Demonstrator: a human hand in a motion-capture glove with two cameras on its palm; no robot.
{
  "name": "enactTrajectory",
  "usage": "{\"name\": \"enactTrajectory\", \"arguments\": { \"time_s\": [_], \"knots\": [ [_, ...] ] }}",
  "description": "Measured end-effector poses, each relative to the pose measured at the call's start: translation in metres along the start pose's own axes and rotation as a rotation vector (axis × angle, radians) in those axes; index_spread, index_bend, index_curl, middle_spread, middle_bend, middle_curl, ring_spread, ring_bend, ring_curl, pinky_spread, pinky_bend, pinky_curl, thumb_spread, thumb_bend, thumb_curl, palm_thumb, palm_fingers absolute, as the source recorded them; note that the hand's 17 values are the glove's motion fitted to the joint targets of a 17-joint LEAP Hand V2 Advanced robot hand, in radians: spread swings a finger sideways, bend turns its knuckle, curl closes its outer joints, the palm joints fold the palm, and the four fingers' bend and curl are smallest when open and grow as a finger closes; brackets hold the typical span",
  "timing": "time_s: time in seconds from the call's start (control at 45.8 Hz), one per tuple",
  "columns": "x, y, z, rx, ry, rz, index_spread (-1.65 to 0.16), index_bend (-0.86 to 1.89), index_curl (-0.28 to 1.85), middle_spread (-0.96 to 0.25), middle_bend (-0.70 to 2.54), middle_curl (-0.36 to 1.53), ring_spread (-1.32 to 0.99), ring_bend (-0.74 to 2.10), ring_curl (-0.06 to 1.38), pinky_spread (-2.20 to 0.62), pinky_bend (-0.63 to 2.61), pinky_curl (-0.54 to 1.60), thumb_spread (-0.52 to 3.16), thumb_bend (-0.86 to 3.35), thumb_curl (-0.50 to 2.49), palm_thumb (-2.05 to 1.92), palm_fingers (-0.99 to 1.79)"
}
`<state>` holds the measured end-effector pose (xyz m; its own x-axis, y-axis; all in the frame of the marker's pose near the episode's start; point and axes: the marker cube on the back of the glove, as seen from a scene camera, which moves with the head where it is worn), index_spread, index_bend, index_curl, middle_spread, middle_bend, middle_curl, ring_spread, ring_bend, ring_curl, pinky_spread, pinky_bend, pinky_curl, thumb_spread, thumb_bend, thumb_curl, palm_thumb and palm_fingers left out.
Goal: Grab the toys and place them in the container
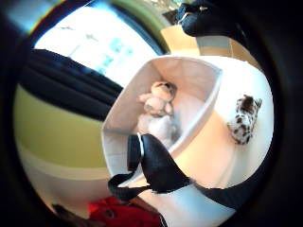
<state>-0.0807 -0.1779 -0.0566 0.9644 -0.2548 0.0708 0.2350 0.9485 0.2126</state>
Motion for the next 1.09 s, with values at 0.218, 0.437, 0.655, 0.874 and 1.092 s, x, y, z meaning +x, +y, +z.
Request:
{"name": "enactTrajectory", "arguments": {
  "time_s": [0.218, 0.437, 0.655, 0.874, 1.092],
  "knots": [
    [0.069, 0.014, 0.017, -0.040, -0.013, 0.196, -0.47, 0.23, 0.58, -0.15, 0.26, 0.37, -0.12, 0.46, 0.23, 0.09, 0.93, 0.35, 1.03, -0.08, 0.37, -0.09, -0.01],
    [0.105, 0.015, 0.044, -0.115, 0.092, 0.286, -0.46, 0.23, 0.55, -0.14, 0.20, 0.36, -0.11, 0.39, 0.22, 0.10, 0.89, 0.34, 1.01, -0.08, 0.31, -0.10, -0.02],
    [0.112, 0.001, 0.080, -0.172, 0.183, 0.299, -0.45, 0.19, 0.52, -0.13, 0.17, 0.35, -0.10, 0.34, 0.22, 0.10, 0.89, 0.34, 1.00, -0.08, 0.27, -0.09, -0.02],
    [0.111, -0.004, 0.108, -0.251, 0.231, 0.337, -0.44, 0.17, 0.48, -0.12, 0.16, 0.33, -0.08, 0.32, 0.23, 0.10, 0.96, 0.35, 1.00, -0.08, 0.25, -0.09, -0.02],
    [0.099, -0.010, 0.129, -0.335, 0.205, 0.343, -0.42, 0.14, 0.42, -0.09, 0.16, 0.32, -0.03, 0.26, 0.22, 0.10, 1.11, 0.39, 1.01, -0.06, 0.24, -0.06, -0.06]
  ]
}}
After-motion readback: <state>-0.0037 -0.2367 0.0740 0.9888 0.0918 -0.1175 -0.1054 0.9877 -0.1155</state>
